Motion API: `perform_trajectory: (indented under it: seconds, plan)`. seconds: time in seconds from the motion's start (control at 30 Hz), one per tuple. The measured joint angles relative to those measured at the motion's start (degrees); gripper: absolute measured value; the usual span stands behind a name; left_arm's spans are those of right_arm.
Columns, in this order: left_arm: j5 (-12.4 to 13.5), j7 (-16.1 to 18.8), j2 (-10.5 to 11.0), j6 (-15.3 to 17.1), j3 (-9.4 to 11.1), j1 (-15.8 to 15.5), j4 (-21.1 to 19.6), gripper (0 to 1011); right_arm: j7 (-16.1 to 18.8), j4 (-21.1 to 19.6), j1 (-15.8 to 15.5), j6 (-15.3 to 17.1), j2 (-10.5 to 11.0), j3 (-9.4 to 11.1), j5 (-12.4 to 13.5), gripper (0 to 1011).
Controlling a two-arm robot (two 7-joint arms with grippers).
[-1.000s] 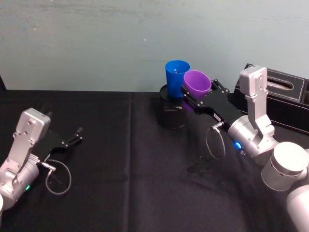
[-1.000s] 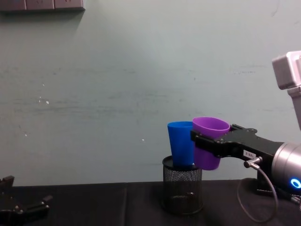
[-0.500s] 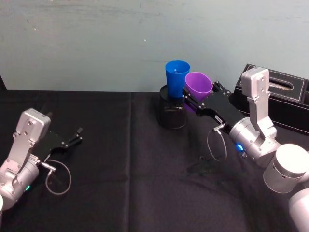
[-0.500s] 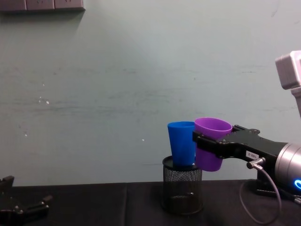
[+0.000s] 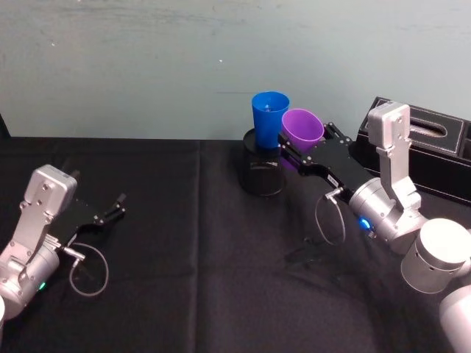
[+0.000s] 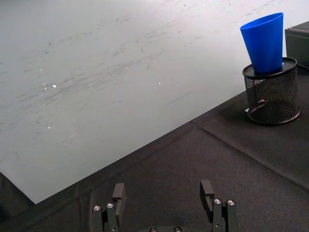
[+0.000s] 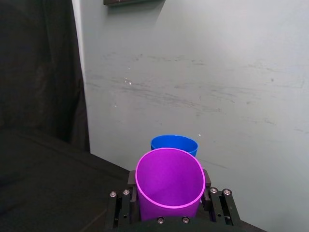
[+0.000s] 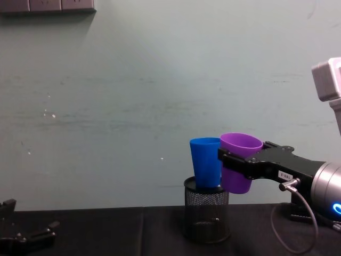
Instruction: Pick up one cup with a gripper and tap it against the other cup.
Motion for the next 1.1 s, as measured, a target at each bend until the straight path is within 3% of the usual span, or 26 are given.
perform_trajectory:
  seconds: [0.47, 1.1]
  plan:
    - [0.0, 0.0, 0.0, 0.0, 0.0, 0.0, 0.0, 1011, 0.3, -0.7, -0.5, 0.3, 0.3, -0.1, 0.4, 734]
    - [0.0, 0.0, 0.0, 0.0, 0.0, 0.0, 0.0, 1011, -1.1, -10.1, -7.7, 6.5, 3.4, -1.0, 1.4, 734]
